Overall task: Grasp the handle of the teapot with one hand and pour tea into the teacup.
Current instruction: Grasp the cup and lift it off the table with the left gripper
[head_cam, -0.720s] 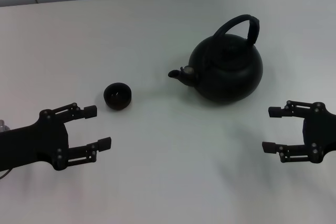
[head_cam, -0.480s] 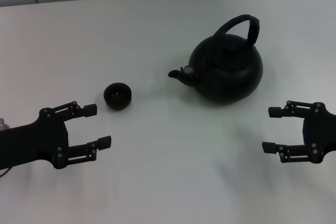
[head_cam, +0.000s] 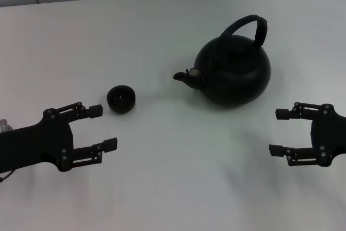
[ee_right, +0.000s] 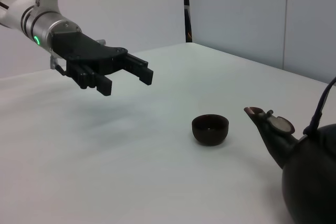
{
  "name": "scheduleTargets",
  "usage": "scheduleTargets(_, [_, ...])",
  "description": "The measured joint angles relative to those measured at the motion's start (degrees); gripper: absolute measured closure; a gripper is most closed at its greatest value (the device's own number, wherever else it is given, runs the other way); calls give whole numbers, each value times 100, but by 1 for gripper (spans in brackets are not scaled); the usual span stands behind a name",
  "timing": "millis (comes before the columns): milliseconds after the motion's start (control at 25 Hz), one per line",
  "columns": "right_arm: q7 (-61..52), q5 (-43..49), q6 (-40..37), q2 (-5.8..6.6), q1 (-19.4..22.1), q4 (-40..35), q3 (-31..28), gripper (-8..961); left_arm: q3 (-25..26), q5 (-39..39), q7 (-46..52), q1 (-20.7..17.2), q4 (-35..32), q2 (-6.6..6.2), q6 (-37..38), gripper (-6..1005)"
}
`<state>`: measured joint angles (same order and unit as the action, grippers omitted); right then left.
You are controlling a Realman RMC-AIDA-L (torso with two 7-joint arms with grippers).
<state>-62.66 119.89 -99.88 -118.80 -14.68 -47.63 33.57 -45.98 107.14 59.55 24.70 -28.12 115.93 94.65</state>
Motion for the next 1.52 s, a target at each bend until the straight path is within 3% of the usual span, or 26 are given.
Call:
scheduleTargets(240, [0,-8,15,-5,-13,1,-14,142,158,-41,-34,-44,0,96,-113,227])
scheduleTargets(280, [0,-15,19,-6,-18,6,-31,142,501,-53,-172,-55,41,174,-229,228])
scheduleTargets(440, [0,-38,21,-7,-21,7,-46,142,1107,-122,-650,-57,391,250,-425,233])
scheduleTargets(520, [0,-47,20,-8,-22,8,-50,142,1525,-349,-1191,-35,875,257,-595,235])
scheduleTargets(680, [-1,-53,13,-9,-26,8,-59,142,1889,-692,-1939,-71,1417,257,-797,239])
scheduleTargets(1040, [-1,-59,22,-4,-61,9,-62,142,1880,-707,-2078,-44,1523,259,-823,249])
scheduleTargets(1280, [-1,-56,29,-1,-70,8,-62,142,1663,-594,-3035,14,1933,275,-1659,255])
scheduleTargets(1520, [-1,-51,31,0,-70,8,-61,142,1492,-593,-3172,83,2050,285,-2068,261])
